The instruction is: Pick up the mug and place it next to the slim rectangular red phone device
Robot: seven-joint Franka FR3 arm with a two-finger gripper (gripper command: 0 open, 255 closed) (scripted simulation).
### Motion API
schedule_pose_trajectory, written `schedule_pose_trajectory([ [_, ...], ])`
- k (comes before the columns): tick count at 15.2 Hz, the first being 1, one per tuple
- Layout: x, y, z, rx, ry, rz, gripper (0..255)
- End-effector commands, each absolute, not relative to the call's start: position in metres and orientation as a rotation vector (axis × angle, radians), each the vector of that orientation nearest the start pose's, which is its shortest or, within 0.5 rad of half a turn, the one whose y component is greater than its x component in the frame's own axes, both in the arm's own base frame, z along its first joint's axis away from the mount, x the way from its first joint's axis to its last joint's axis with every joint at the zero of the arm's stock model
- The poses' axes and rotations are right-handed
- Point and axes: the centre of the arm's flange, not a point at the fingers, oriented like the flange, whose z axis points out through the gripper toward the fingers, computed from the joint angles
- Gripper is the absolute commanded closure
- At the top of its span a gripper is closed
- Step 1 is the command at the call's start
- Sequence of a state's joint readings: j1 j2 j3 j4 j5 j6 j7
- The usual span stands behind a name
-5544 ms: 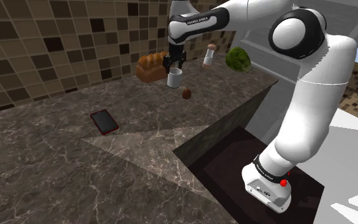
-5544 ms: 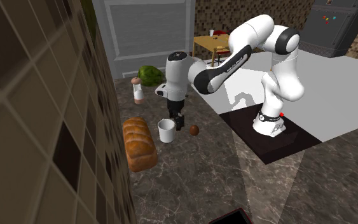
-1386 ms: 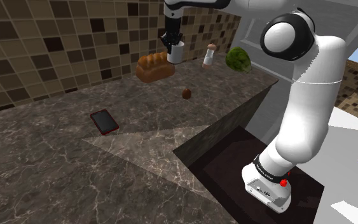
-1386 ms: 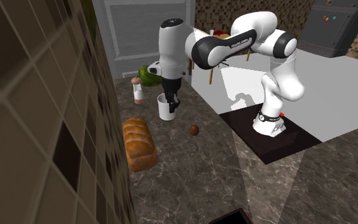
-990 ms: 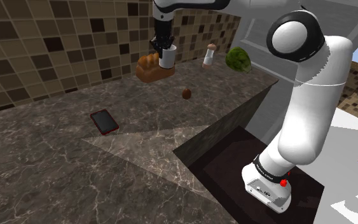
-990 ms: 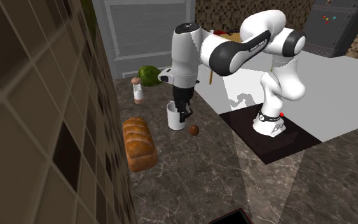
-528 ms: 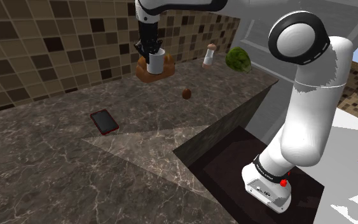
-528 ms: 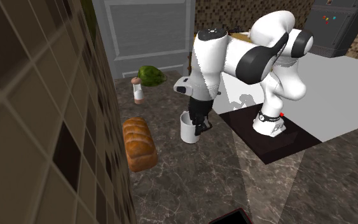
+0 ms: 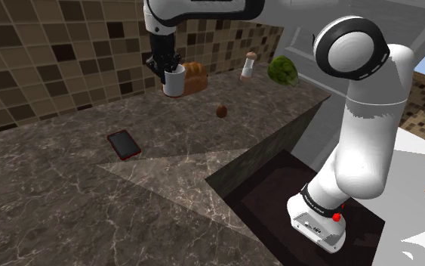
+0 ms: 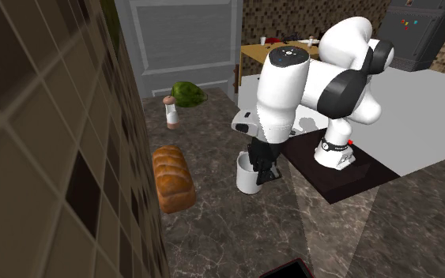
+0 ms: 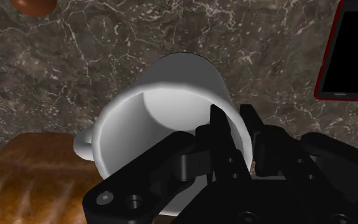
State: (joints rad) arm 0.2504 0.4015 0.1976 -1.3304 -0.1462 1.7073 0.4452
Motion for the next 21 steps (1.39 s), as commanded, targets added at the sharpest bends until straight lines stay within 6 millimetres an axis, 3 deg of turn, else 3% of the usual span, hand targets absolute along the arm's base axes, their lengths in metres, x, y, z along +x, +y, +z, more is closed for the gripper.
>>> schedule_pose_trajectory([
  [1,0.625,0.259,0.496,-3.21,-0.014,-0.023,255],
  [21,0.625,0.259,0.39,-3.21,-0.014,-0.023,255],
])
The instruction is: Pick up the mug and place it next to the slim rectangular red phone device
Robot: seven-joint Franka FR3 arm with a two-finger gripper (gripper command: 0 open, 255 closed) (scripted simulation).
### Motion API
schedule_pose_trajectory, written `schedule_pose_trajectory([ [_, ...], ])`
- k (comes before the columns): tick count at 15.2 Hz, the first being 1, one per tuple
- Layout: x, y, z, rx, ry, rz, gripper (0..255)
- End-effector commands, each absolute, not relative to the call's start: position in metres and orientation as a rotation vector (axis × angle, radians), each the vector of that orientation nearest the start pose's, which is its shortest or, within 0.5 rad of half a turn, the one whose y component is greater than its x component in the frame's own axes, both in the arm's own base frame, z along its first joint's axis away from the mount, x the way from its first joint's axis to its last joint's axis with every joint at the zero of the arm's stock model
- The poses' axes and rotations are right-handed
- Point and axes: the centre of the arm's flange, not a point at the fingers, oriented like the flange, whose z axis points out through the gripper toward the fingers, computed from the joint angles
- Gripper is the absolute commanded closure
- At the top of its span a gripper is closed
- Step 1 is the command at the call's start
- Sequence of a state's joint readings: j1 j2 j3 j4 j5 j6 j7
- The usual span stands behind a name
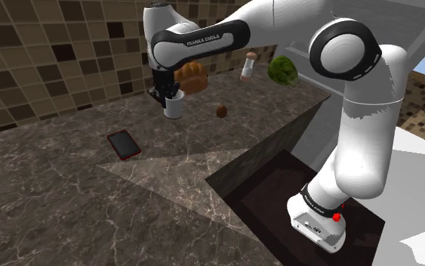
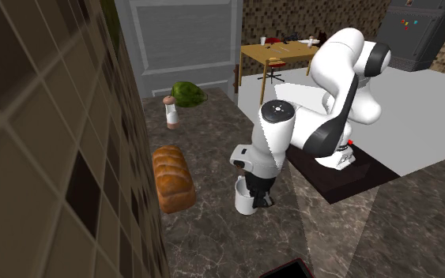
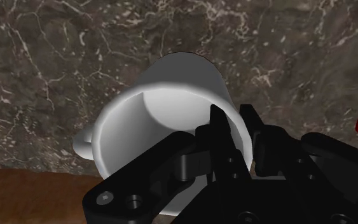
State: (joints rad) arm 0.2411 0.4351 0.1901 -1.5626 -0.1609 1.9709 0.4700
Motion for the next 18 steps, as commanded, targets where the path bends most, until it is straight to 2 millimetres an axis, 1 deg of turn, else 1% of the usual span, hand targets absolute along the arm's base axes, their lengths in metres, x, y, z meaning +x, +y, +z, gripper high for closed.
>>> schedule_pose_trajectory([
  [1,0.625,0.259,0.385,-3.21,-0.014,-0.023,255],
  [6,0.625,0.259,0.359,-3.21,-0.014,-0.023,255],
  [14,0.625,0.259,0.359,-3.21,-0.014,-0.023,255],
  [15,0.625,0.259,0.359,-3.21,-0.014,-0.023,0],
  [18,0.625,0.259,0.359,-3.21,-0.014,-0.023,0],
])
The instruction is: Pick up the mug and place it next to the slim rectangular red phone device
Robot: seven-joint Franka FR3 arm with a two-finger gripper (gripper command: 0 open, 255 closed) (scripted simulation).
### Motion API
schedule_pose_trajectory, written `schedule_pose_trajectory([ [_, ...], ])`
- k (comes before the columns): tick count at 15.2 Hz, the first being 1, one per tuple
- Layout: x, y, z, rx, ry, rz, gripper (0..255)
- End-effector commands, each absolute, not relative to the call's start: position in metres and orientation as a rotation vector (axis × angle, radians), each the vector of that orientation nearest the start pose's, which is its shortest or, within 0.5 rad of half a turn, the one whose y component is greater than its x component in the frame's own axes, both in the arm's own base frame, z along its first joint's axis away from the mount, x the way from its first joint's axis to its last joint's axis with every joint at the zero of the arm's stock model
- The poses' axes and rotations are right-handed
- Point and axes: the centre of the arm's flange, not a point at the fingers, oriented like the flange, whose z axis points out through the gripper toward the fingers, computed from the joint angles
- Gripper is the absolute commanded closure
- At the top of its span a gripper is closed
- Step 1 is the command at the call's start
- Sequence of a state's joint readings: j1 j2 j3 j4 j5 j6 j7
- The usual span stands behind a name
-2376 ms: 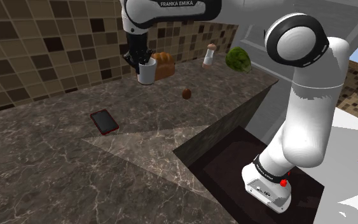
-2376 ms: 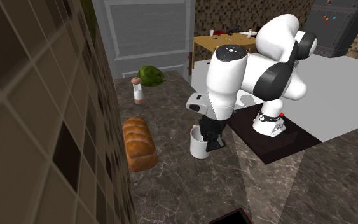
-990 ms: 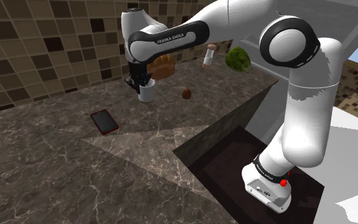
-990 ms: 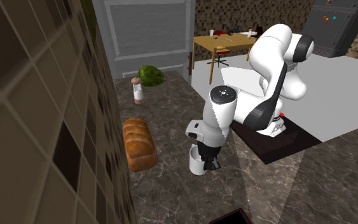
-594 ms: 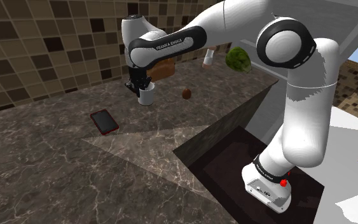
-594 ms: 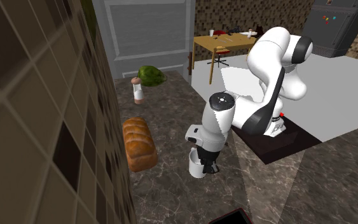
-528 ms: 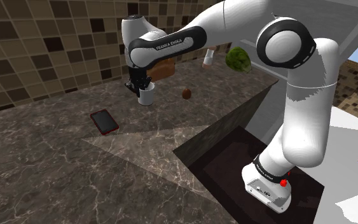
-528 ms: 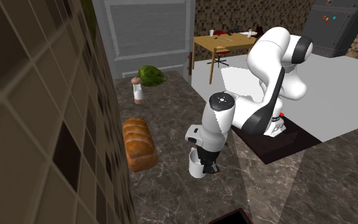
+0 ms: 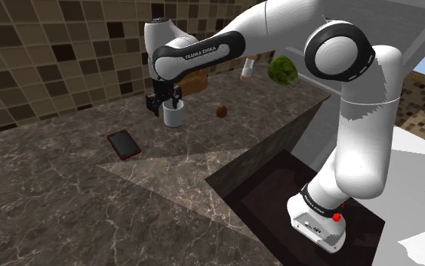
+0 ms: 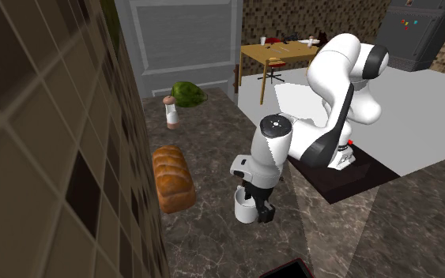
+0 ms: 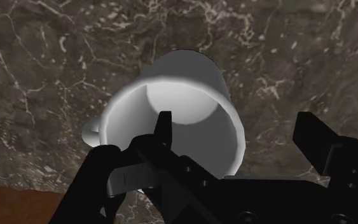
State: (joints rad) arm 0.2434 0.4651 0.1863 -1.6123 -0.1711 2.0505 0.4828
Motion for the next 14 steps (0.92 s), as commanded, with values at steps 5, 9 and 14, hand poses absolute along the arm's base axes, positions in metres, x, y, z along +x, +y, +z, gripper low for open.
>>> schedule_pose_trajectory([
  [5,0.624,0.262,0.399,-3.21,-0.014,-0.023,0],
  [9,0.624,0.263,0.409,-3.21,-0.014,-0.023,0],
  [14,0.624,0.263,0.409,-3.21,-0.014,-0.023,0],
])
